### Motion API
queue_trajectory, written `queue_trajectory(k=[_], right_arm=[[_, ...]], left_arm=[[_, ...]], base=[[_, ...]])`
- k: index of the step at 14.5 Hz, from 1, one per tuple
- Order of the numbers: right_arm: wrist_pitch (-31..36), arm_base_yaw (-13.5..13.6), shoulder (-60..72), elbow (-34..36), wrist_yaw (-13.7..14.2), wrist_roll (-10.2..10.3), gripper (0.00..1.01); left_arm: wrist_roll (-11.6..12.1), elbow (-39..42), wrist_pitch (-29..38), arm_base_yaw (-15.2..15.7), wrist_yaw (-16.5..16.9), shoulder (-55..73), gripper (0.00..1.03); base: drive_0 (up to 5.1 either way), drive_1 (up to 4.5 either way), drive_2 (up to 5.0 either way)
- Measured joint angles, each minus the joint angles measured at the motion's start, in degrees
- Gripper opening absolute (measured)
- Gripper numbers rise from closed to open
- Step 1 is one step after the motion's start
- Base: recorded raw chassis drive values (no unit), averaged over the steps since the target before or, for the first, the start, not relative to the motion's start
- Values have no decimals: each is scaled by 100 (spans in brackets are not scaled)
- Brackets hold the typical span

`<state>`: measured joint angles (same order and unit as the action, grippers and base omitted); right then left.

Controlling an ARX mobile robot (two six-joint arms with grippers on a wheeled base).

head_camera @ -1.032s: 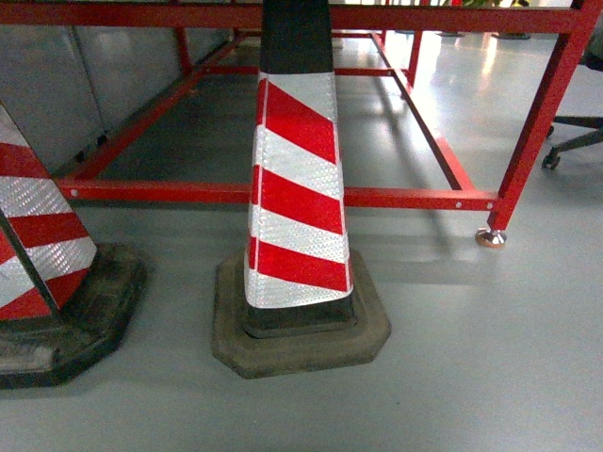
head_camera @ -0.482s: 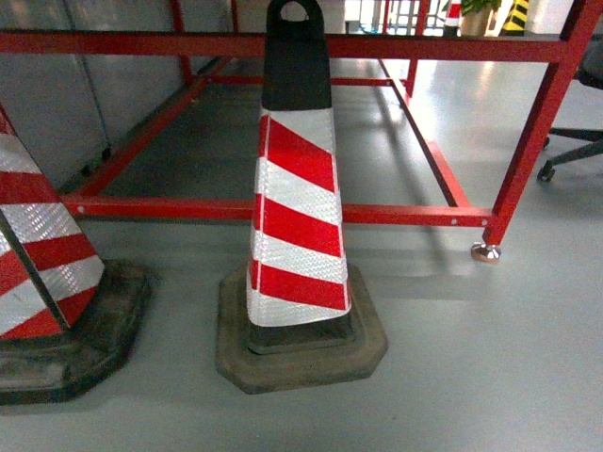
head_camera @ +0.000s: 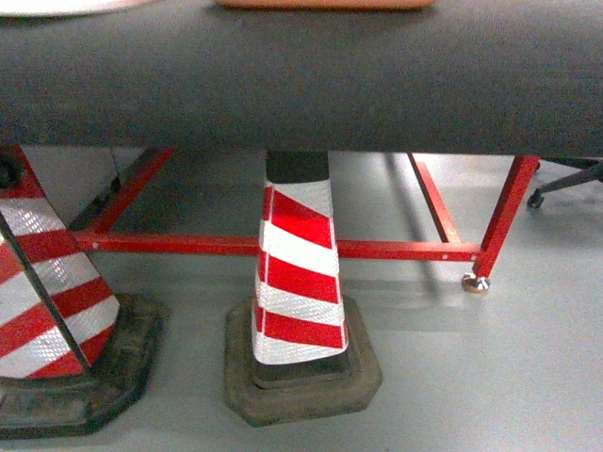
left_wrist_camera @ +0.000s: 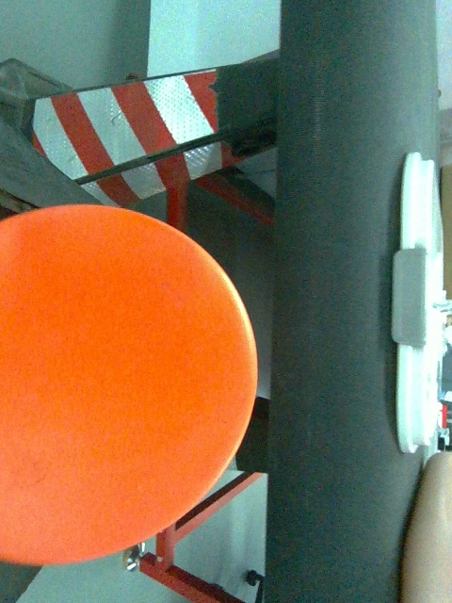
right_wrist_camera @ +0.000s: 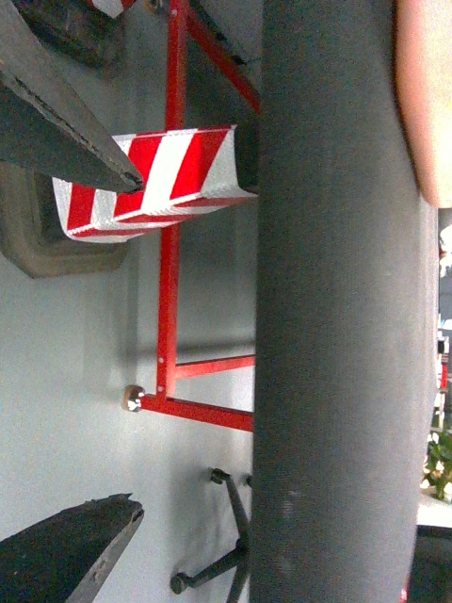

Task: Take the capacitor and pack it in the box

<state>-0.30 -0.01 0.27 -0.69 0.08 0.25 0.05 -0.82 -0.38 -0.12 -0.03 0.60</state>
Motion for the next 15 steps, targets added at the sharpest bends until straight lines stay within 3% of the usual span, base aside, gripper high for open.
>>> queue_trajectory(k=[15], right_arm=[[31,0,0,0,-9,-9,98]], left_arm=[[-4,0,33,0,-7,0,44]], base=[[0,0,0]])
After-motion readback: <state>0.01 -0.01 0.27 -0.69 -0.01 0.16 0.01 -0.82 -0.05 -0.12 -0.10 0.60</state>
